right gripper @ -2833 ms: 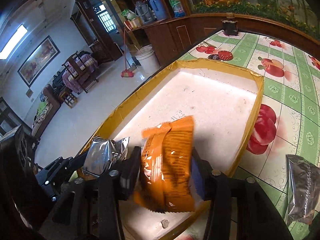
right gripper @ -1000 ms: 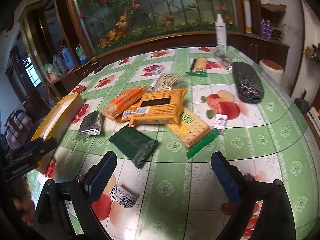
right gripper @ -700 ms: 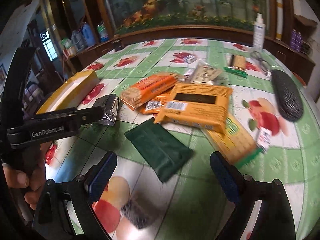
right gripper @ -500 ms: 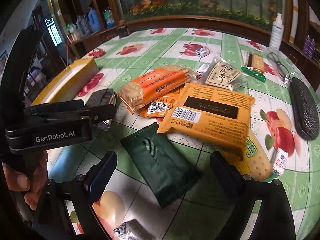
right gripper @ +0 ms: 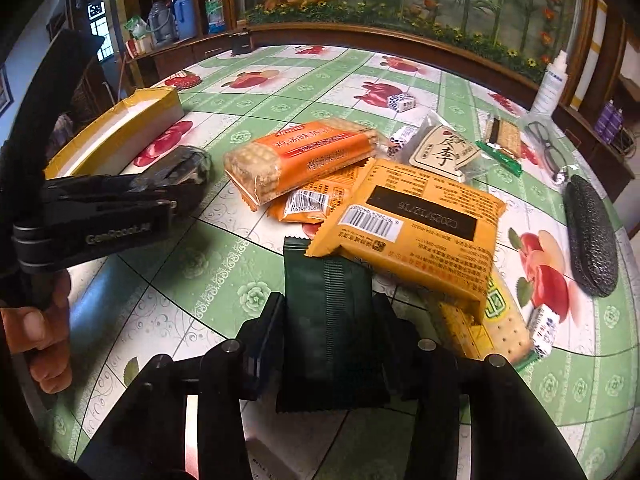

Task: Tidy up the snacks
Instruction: 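Grasp another silver foil packet with the left gripper while the right grasps the dark green packet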

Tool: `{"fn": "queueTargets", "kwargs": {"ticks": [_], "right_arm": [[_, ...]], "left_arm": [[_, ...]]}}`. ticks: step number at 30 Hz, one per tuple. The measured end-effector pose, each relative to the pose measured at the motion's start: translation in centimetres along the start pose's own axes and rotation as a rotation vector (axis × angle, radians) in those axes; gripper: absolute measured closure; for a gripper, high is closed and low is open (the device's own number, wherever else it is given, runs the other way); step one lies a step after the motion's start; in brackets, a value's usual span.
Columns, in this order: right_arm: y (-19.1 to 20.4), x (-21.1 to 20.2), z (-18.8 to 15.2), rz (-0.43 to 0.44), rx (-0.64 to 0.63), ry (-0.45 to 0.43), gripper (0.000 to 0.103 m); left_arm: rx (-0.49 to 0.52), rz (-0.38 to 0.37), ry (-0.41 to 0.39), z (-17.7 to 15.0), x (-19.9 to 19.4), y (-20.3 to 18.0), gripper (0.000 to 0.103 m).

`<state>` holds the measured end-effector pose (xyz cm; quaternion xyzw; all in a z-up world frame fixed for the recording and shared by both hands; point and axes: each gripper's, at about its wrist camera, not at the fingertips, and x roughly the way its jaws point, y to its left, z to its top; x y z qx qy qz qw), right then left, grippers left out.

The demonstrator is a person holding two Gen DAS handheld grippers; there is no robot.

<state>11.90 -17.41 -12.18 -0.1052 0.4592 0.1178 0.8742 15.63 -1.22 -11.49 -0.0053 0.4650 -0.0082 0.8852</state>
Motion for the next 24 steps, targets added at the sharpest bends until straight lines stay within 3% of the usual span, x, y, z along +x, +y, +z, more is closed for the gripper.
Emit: {"fn": "queueTargets", "kwargs": {"ticks": [13, 24], "right_arm": [[2.5, -7.8, -0.6, -0.104, -0.019, -0.159, 0.058], [4.7, -9.8, -0.5, -0.134, -0.06, -0.208, 0.058]], "left_arm": [[0.026, 0.015, -0.093, -2.6, -5.4, 0.9, 0.045], [0.004, 0.029, -0.146, -3.4, -8.3, 2.6, 0.045]]}}
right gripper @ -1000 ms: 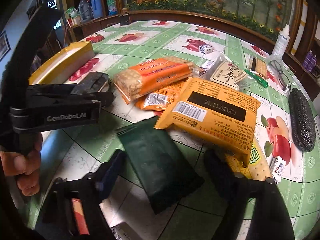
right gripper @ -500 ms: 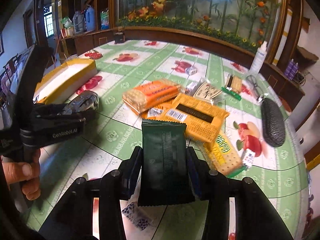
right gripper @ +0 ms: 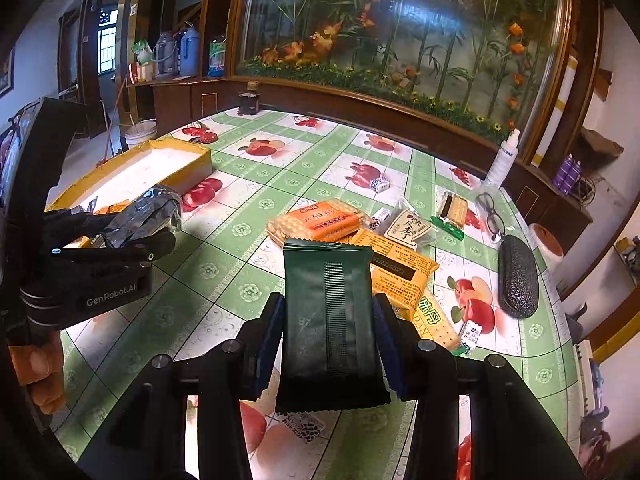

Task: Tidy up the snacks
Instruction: 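Carry both packets over the yellow tray and release them inside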

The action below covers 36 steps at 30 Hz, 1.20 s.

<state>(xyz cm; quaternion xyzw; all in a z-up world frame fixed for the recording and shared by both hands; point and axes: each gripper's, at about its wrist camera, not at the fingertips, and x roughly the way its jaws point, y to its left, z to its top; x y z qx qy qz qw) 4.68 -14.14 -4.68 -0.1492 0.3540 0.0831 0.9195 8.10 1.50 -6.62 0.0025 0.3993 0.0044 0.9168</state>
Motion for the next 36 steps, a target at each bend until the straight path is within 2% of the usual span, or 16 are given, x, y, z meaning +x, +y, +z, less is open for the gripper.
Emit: {"fn": "queueTargets", "kwargs": {"ticks": [13, 18, 26, 36], "right_arm": [[2.3, -1.3, 1.0, 0.001, -0.039, -0.043, 0.058], [3.3, -1.2, 1.7, 0.03, -0.047, -0.044, 0.058], [6.5, 0.5, 3.2, 0.208, -0.028, -0.009, 0.058], [12.5, 2.0, 6.1, 0.34, -0.07, -0.017, 0.058]], "left_arm": [[-0.035, 0.009, -0.045, -0.5, -2.0, 2.3, 0.045], [-0.059, 0.022, -0.057, -0.7, -2.6, 4.0, 0.045], [-0.149, 0.092, -0.077, -1.4, -3.7, 9.8, 0.045], [-0.253, 0.167, -0.077, -2.4, -3.7, 15.5, 0.045]]}}
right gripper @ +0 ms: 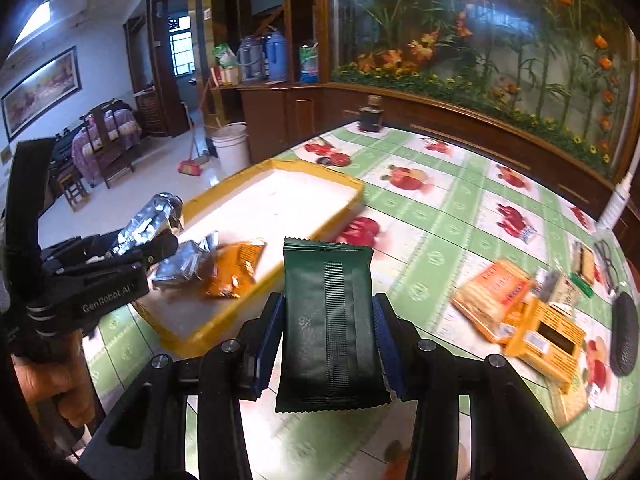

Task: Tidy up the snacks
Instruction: 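Carry both packets over the yellow tray and release them inside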

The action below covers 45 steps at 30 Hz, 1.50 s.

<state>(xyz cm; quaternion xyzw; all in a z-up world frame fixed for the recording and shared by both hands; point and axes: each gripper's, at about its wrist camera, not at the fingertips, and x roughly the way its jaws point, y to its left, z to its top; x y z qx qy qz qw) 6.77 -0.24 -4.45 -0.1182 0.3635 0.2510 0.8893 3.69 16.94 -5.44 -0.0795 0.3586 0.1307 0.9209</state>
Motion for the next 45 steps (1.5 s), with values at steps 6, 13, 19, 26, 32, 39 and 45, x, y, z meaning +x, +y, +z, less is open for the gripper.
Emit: {"fn": "queueTargets", "kwargs": {"ticks": [6, 13, 19, 26, 32, 39, 45], "right_arm": [[1.5, 2.6, 1.6, 0.073, 0.019, 0.014, 0.058], [3.7, 6.6, 3.4, 0.156, 0.035, 0.05, 0.058], [4.3, 11.2, 6.0, 0.18, 0.07, 0.08, 0.058], [3.2, 15.6, 7.4, 0.161, 0.11, 0.132, 0.058], [3.2, 17.2, 6.8, 0.156, 0.112, 0.166, 0.058], [3.4, 17.3, 6.8, 0.156, 0.111, 0.16, 0.056], [2.7, 16.7, 7.0, 0.159, 0.135, 0.144, 0.036]], "left_arm": [[-0.027, 0.008, 0.008, -0.2, 0.6, 1.4, 0.045], [-0.042, 0.011, 0.035, -0.3, 1.8, 2.4, 0.045], [-0.021, 0.019, 0.046, 0.7, 3.3, 2.0, 0.045], [-0.02, 0.02, 0.08, 2.1, 5.9, 1.6, 0.045], [-0.023, 0.022, 0.121, 1.9, 7.3, 1.9, 0.045], [-0.005, 0.036, 0.136, 1.6, 7.5, 1.8, 0.045], [-0.004, 0.042, 0.132, 1.7, 7.1, 2.1, 0.044]]}}
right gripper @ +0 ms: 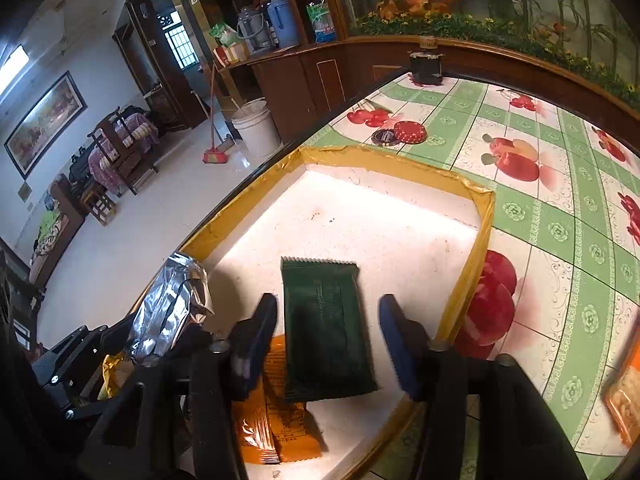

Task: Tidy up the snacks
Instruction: 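Carry both packets over the yellow tray and release them inside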

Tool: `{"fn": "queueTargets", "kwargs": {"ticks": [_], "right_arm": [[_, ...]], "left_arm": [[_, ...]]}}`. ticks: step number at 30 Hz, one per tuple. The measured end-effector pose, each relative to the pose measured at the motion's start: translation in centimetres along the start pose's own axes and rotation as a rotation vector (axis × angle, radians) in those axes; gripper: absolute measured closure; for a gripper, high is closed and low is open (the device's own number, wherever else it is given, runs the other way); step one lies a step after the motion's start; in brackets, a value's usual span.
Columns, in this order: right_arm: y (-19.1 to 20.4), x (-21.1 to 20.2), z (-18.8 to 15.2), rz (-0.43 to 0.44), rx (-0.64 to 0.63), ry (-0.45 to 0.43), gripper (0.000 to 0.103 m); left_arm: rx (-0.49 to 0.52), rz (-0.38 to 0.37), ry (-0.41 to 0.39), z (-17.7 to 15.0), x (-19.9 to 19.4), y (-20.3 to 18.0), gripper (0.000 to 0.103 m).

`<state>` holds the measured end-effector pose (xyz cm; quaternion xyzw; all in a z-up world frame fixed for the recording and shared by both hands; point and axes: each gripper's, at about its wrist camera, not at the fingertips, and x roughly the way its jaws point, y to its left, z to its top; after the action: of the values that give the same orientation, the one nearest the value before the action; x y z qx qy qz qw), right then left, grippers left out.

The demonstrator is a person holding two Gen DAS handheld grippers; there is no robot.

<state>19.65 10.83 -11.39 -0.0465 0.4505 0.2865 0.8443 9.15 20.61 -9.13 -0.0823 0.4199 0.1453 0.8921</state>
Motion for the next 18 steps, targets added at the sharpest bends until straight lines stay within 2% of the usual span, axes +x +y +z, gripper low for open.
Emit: {"fn": "queueTargets", "kwargs": {"ticks": [2, 5, 12, 18], "right_arm": [[-0.2, -0.5, 0.1, 0.001, -0.001, -0.015, 0.031], [-0.4, -1.6, 0.1, -0.011, 0.009, -0.027, 0.027], [-2.2, -6.2, -1.2, -0.009, 0.055, -0.081, 0.023], [-3.7, -10.7, -3.7, -0.018, 0.069, -0.121, 0.022]], "left_arm": [[0.008, 0.015, -0.005, -0.1, -0.3, -0.1, 0.041], [0.011, 0.033, -0.02, -0.1, -0.9, -0.2, 0.027], [0.033, 0.05, -0.072, 0.0, -2.9, -1.0, 0.022], [0.053, 0.029, -0.099, -0.4, -4.8, -2.3, 0.022]]}}
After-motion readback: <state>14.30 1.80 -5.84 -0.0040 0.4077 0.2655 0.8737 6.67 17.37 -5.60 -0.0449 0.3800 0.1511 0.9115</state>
